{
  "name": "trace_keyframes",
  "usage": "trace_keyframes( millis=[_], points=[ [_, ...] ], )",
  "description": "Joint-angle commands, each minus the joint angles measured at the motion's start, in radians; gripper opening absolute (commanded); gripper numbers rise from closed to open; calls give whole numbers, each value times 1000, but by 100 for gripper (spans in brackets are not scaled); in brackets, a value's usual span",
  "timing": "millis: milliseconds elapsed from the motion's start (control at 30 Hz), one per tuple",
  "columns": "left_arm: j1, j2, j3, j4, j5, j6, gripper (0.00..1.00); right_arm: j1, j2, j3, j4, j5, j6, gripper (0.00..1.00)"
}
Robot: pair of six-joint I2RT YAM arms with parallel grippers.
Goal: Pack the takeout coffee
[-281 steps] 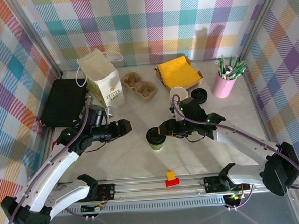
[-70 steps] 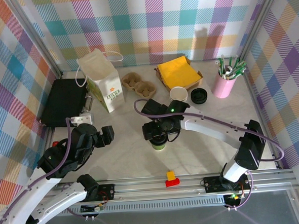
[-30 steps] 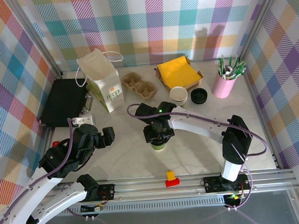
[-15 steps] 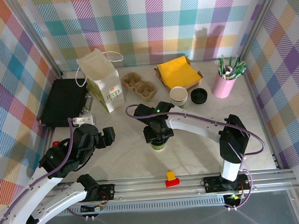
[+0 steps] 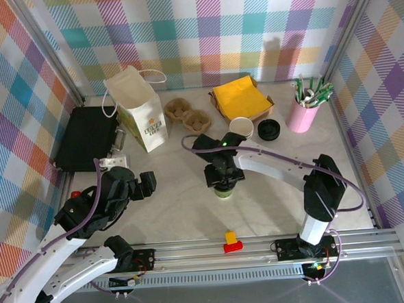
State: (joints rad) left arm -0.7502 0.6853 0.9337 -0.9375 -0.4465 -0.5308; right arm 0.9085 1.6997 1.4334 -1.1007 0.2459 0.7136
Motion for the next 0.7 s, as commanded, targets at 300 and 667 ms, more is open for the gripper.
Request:
trace_keyframes(
  millis=[300,667],
  points=[
    [7,10,57,-18,-13,-21,91,-346,-137,-194,36,33,-150,76],
    [8,16,72,-35,-20,-37,91,-611,-140,-194,109,44,-276,77]
  ],
)
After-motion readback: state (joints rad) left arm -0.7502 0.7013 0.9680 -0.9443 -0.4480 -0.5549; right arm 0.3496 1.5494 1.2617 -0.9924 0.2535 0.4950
